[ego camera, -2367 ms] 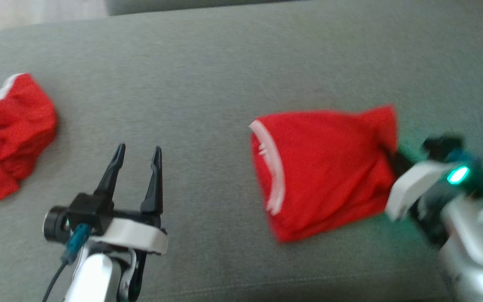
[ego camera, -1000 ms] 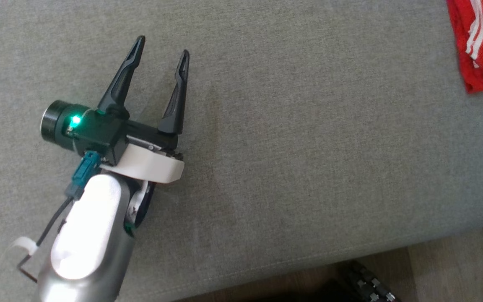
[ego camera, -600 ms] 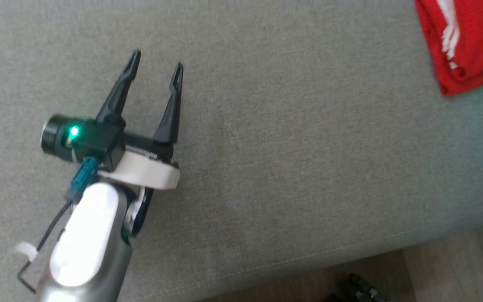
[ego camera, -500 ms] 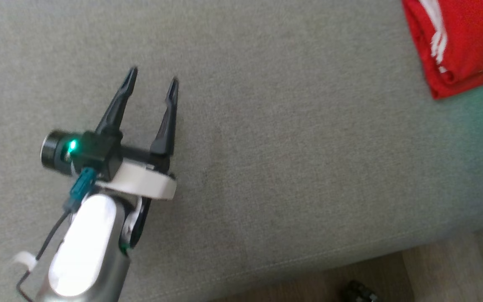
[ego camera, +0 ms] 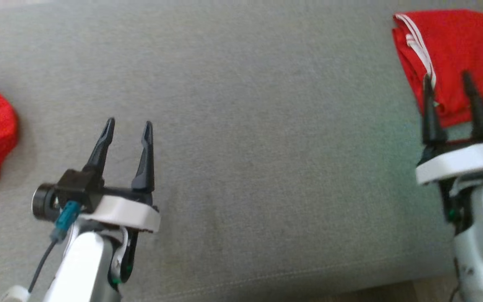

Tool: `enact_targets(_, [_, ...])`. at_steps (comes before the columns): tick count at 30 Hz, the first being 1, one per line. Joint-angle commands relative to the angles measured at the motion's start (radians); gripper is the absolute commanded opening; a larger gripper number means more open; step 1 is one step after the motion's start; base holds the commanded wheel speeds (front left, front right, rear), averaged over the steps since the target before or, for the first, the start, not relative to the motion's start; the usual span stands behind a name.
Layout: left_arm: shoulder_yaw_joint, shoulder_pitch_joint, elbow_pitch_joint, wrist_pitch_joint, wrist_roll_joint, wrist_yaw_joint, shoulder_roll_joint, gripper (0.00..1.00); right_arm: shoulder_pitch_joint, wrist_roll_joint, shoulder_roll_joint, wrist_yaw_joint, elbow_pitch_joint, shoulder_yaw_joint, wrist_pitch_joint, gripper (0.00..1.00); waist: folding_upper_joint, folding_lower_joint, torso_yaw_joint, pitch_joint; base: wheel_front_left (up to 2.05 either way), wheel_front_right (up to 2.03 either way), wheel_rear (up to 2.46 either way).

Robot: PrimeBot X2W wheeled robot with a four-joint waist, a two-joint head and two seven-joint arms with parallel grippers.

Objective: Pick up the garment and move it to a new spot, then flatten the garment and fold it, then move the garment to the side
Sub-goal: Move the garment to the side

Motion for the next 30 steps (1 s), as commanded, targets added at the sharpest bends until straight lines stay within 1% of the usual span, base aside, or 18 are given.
enact_targets(1, [0.041,-0.002,-0.031,-0.011,-0.006,0.008,0.017,1.00,0.020,-0.015,0.014,-0.001,-0.074,0.010,0.022,1.00,0.0000,0.0001,0.039,-0.043,0.00,0.00,0.00])
enact_targets(4, [0.050,0.025,-0.029,-0.012,-0.013,0.011,0.022,1.00,0.087,-0.032,0.058,-0.001,-0.157,0.003,0.064,1.00,0.0000,0.0001,0.060,-0.072,0.00,0.00,0.00])
enact_targets(9, [0.050,0.062,-0.028,-0.012,-0.018,0.009,0.033,1.00,0.178,-0.056,0.094,-0.001,-0.228,-0.001,0.100,1.00,0.0000,0.0001,0.087,-0.119,0.00,0.00,0.00])
enact_targets(23, [0.048,0.191,-0.047,0.008,-0.042,0.022,0.054,1.00,0.337,-0.065,0.128,-0.001,-0.281,0.000,0.134,1.00,0.0000,0.0001,0.120,-0.241,0.00,0.00,0.00])
enact_targets(30, [0.040,0.229,-0.064,0.027,-0.053,0.025,0.059,1.00,0.382,-0.076,0.136,-0.001,-0.309,-0.004,0.148,1.00,0.0000,0.0001,0.125,-0.268,0.00,0.00,0.00])
